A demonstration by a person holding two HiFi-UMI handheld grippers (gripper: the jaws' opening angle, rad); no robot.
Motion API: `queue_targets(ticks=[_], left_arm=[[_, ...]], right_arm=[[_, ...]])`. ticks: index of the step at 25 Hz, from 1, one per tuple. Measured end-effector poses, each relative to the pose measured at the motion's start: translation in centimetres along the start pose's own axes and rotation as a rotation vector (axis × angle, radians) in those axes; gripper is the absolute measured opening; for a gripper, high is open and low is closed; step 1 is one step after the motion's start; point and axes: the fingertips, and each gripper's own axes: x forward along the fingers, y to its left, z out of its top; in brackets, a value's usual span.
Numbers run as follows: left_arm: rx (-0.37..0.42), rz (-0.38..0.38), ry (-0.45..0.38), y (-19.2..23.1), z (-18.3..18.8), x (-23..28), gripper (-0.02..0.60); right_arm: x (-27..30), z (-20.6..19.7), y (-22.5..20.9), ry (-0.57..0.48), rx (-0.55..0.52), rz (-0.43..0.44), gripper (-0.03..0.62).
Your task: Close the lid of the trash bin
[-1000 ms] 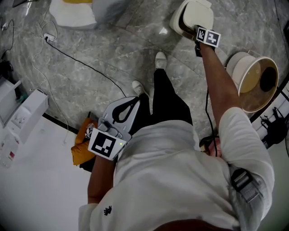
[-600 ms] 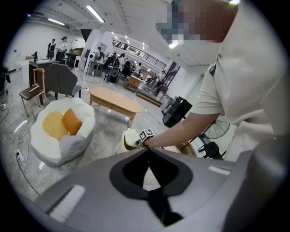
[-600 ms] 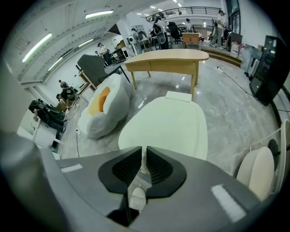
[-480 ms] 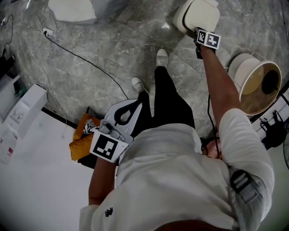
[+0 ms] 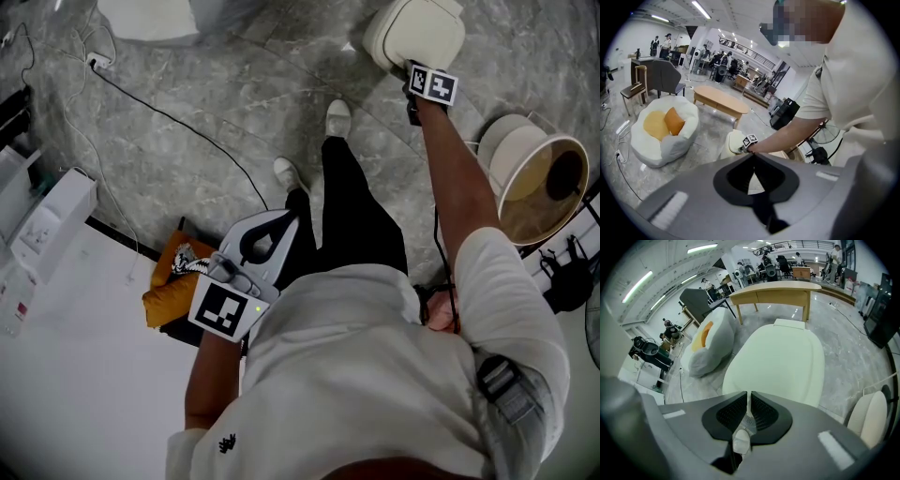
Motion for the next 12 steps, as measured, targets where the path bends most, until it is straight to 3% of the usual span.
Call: queue_targets(ticks=[12], left_arm=[[-0.007,-0.003,0.013,0.3,0.5,1.5,0.055]], right_arm=[[1.5,-0.7,-0.7,0.027,-0.004,-0.016,0.002]])
